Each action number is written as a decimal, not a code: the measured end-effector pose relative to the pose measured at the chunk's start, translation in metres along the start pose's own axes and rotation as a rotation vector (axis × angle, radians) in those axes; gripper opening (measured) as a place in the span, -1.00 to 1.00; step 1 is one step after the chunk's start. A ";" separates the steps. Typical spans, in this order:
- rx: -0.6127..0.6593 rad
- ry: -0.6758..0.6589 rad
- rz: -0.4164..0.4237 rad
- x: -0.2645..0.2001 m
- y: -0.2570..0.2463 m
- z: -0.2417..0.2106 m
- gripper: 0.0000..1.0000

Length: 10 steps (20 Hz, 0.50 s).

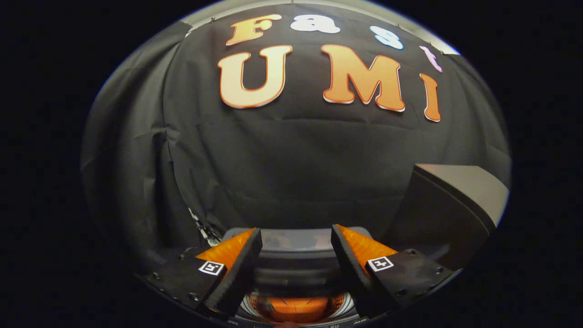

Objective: Put the clothes into the washing machine and then close the washing machine lid.

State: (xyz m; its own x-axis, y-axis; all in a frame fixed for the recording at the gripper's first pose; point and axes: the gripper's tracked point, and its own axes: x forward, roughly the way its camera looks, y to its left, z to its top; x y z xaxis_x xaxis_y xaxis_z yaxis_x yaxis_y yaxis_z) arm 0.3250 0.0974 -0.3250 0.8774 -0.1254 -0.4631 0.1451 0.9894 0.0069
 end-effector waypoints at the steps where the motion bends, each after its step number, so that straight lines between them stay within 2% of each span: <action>1: -0.056 0.052 -0.026 -0.001 0.000 -0.022 0.97; 3: -0.109 0.072 -0.023 0.003 0.010 -0.050 0.97; 6: -0.061 0.117 0.027 0.005 0.032 -0.084 0.96; 10: -0.053 0.141 0.048 0.000 0.049 -0.098 0.96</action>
State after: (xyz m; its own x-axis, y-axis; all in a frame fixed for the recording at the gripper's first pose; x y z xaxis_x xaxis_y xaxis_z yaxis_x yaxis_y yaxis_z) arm 0.2873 0.1530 -0.4111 0.8091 -0.0697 -0.5835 0.0768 0.9970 -0.0126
